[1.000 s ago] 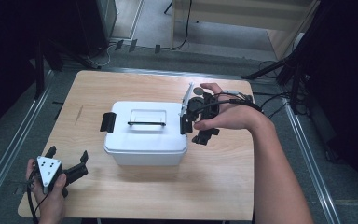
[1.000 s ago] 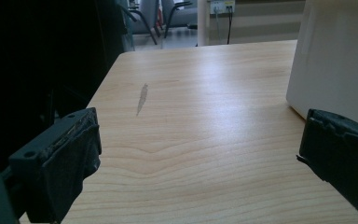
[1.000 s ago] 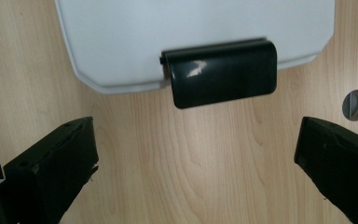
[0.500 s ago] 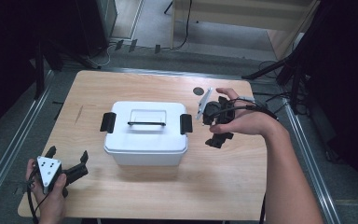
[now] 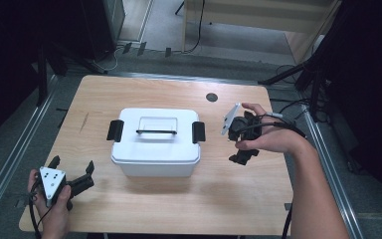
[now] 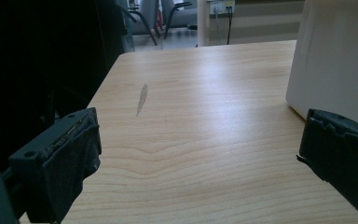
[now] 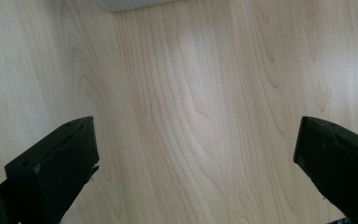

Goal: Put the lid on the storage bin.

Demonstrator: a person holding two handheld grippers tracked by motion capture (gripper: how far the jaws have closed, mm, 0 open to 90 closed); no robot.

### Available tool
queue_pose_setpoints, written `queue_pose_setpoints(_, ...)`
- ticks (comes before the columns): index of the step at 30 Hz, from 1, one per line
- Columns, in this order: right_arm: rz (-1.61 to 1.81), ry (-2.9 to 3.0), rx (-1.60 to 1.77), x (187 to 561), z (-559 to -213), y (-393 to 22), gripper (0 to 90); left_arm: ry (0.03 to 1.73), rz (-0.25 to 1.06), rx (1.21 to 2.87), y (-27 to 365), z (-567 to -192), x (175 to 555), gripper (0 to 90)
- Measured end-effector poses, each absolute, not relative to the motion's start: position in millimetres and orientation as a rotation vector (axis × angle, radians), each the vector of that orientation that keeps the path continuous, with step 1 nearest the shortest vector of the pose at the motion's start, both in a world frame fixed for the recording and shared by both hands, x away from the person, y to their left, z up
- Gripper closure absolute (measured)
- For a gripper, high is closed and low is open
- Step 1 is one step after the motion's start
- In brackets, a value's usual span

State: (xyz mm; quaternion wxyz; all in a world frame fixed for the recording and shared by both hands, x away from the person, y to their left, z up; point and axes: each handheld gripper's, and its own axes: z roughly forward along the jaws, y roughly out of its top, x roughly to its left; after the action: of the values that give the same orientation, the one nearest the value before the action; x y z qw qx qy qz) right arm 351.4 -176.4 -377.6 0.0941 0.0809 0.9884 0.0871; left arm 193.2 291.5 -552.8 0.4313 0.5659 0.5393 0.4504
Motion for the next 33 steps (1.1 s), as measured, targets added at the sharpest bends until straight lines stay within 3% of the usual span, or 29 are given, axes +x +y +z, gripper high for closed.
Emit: queue_pose_setpoints(33, 0.534, 2.807, 0.451, 322, -425, -235, 0.4, 1.338, 1.130, 1.408, 291, -553, 193, 0.0)
